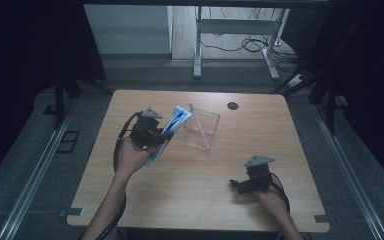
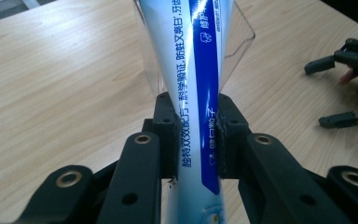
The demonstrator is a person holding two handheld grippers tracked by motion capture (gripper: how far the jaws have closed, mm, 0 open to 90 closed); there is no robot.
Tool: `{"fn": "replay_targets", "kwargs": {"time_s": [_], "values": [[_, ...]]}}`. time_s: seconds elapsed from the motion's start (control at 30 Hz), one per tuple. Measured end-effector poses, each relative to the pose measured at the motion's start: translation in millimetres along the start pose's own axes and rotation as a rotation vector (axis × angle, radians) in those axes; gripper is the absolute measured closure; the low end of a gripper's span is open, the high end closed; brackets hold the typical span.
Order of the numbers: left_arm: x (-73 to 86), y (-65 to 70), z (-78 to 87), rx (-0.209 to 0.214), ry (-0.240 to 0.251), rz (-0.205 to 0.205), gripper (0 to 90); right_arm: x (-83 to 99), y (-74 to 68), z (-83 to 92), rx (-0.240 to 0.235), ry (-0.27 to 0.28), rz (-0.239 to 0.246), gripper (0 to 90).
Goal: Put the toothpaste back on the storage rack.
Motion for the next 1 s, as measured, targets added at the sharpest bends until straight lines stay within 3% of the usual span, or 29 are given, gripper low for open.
{"fn": "replay_targets", "kwargs": {"time_s": [0.43,1.0], "values": [[-25.0,1.3,-14.8,-0.003,0.039,-0.021,74.2,0.0,0.0,0.1,0.0,-0.001,0.002,0.0],[-53.1,1.2,-40.7,0.025,0.091,-0.028,74.1,0.0,0.1,0.1,0.0,-0.001,0.002,0.0]]}}
Point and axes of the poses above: each handheld gripper's, and its own axes: z roughly backward along the jaws, x roughly out of its underside, y roughly to its right, the point moved 4 cm from there along -z, roughly forward along the jaws, and after that the axes turned 7 degrees about y, right-handed, at the moved point
